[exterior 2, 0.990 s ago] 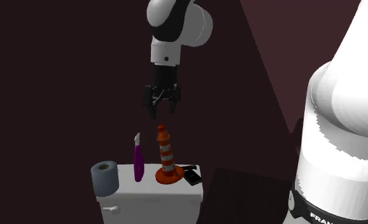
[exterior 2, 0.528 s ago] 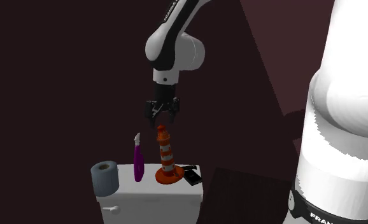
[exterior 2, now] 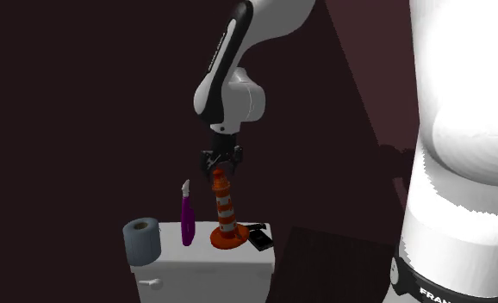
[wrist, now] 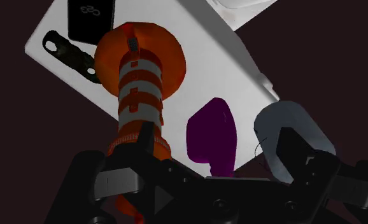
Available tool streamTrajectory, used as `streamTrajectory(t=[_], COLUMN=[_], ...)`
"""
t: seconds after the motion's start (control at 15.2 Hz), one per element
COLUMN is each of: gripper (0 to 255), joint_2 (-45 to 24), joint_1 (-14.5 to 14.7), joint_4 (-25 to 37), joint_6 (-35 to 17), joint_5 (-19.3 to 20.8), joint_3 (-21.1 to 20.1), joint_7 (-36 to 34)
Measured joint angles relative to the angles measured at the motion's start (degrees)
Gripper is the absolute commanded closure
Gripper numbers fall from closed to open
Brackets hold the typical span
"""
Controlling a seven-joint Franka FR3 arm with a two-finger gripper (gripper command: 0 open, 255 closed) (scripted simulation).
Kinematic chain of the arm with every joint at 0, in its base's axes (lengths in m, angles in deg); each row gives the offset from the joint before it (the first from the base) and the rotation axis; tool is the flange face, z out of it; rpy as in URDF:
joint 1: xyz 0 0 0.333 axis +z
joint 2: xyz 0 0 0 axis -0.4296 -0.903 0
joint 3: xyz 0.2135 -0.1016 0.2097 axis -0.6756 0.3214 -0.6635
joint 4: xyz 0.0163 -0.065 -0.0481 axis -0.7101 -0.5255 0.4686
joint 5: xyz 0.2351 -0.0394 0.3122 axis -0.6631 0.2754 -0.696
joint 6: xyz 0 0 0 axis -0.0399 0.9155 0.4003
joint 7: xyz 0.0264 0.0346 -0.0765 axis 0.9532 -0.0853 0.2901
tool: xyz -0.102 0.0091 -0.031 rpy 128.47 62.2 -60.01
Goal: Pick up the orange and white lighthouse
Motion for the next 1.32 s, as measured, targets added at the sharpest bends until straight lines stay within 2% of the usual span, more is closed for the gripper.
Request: streamTrajectory(t=[0.53,1.06,1.12,1.32], gripper=[0,0,255,255], joint_2=[-14.84,-20.95,-21.35,-21.61], joint_1=[-7.04,-9.4,-9.64,-9.88], joint_4=[11.57,14.38,14.52,14.7], joint_6=[-6.9,-10.77,-11.04,-11.31], joint_5=[-7.83,-9.85,-9.96,-10.06], joint_3=[-2.6,-5.14,-5.37,-5.54], joint_7=[3.4,4.67,4.84,5.0])
